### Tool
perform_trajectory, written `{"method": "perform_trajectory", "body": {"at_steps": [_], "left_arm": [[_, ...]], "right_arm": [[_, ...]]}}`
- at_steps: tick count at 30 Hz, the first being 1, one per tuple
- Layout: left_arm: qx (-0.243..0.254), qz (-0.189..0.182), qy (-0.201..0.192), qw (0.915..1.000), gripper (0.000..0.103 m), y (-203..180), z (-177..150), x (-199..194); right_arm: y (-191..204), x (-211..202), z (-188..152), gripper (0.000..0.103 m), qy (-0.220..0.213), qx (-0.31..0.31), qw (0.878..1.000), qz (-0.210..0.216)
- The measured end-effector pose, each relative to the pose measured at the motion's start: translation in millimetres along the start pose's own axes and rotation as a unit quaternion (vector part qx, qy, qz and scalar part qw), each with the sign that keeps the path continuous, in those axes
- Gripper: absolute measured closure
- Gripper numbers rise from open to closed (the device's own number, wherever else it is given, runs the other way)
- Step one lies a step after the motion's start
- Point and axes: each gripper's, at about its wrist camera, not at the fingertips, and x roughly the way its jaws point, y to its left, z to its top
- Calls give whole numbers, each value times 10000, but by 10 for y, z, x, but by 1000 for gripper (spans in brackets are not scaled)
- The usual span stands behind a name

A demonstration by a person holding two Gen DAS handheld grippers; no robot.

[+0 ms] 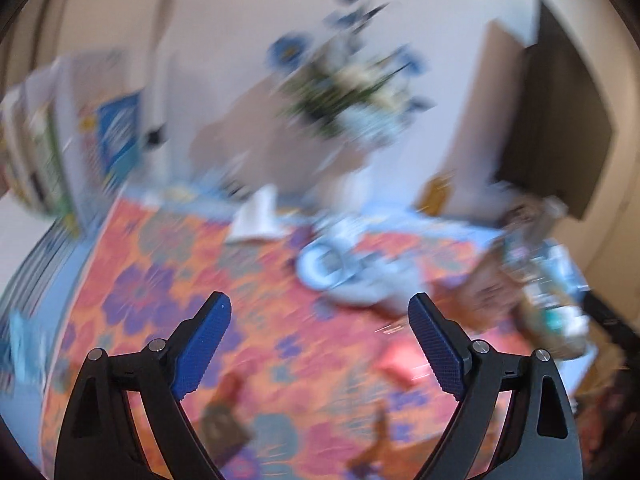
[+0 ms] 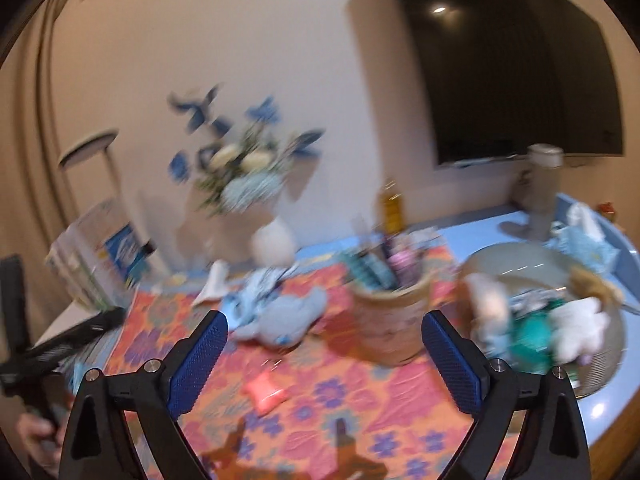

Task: Organize soft objects
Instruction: 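Bring both open tools back over the floral table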

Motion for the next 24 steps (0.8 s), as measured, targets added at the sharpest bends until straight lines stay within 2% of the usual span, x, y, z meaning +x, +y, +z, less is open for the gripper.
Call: {"method": "perform_trajectory", "body": {"at_steps": [3, 6, 11, 15, 17, 20, 24], "left_arm": [[-223, 335, 412, 9983, 13, 285, -265, 363], [-297, 477, 572, 9968, 13, 428, -423, 568], [-556, 477, 722, 9947, 13, 584, -548, 734], [-804, 388, 824, 9926, 13, 695, -591, 790], [-935, 351, 1042, 9895, 13, 743, -614, 872], [-840, 364, 1045, 9903, 8, 702, -616, 887], [-649, 491, 1123, 9903, 6, 630, -629, 919]], "right_arm": [[118, 291, -234, 6, 191, -182, 9996, 50], [109, 551, -478, 6, 401, -160, 9991, 39], [76, 937, -760, 6, 907, -353, 9949, -280], [64, 1082, -807, 6, 1084, -417, 9926, -358], [68, 1132, -809, 6, 1148, -486, 9912, -452], [86, 1223, -822, 6, 1322, -565, 9879, -587], [114, 1245, -842, 6, 1397, -674, 9866, -512]]}}
